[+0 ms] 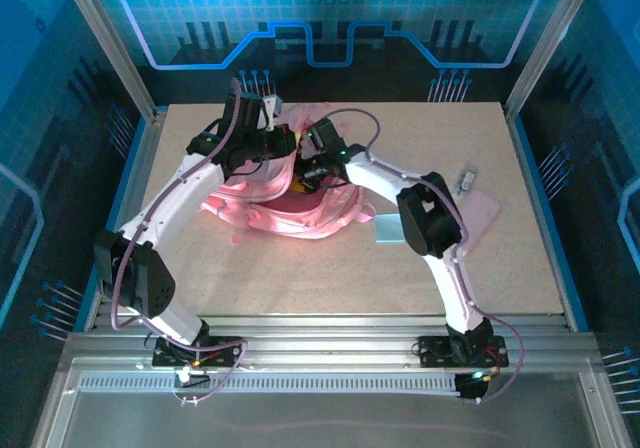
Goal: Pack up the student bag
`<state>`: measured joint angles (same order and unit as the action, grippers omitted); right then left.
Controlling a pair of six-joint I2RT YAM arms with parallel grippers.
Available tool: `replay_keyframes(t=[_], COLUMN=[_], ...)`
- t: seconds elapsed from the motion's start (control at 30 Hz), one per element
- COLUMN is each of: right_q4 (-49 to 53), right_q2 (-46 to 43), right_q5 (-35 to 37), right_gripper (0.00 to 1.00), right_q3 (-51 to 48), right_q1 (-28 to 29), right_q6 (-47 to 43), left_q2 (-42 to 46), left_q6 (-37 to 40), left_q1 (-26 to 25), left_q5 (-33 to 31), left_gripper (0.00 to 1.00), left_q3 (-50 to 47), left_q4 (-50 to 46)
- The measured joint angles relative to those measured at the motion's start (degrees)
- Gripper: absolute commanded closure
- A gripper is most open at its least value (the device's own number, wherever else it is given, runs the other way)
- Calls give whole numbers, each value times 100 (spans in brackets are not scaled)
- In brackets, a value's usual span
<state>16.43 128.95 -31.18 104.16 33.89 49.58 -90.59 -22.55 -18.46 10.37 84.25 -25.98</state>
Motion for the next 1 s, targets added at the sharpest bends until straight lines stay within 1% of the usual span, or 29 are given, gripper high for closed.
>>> replay_keyframes(t=[0.13,0.33,0.4,0.43,0.5,0.53,0.63,0.77,0.87,1.0], right_q4=[619,1257,1534,1698,2050,2232,2686,3064,3145,2970], right_q2=[-1104,-2905,-3377,-3567,-3853,-3963,-4218,-4291,-4249,-3960], right_q5=[337,892,1123,1287,1674,1915,2769,3659,4002,4124], right_gripper=[18,18,17,15,5,0,0,0,0,0], right_q3=[-684,-1624,-1974,-2140,-2435,-2575,-3025,-3471,-3738,-4002], right_q1=[-385,-1307,-1650,-1827,-2190,-2387,-2994,-3648,-4057,-4380], right_q6=[-509,-1209,-1436,-1552,-1764,-1871,-2181,-2378,-2374,-2326], left_q2=[96,101,103,107,111,114,153,208,210,221], left_q6=[-149,-227,-262,-267,-271,-289,-308,-313,-332,-354], left_q1=[35,79,79,79,79,79,79,79,79,79], left_q5=[9,101,111,125,140,149,151,155,181,199], left_gripper=[100,100,100,100,100,100,100,100,100,100], left_q3=[-308,-400,-420,-442,-466,-481,-562,-669,-693,-730], left_q4=[326,533,557,577,590,616,713,822,839,870])
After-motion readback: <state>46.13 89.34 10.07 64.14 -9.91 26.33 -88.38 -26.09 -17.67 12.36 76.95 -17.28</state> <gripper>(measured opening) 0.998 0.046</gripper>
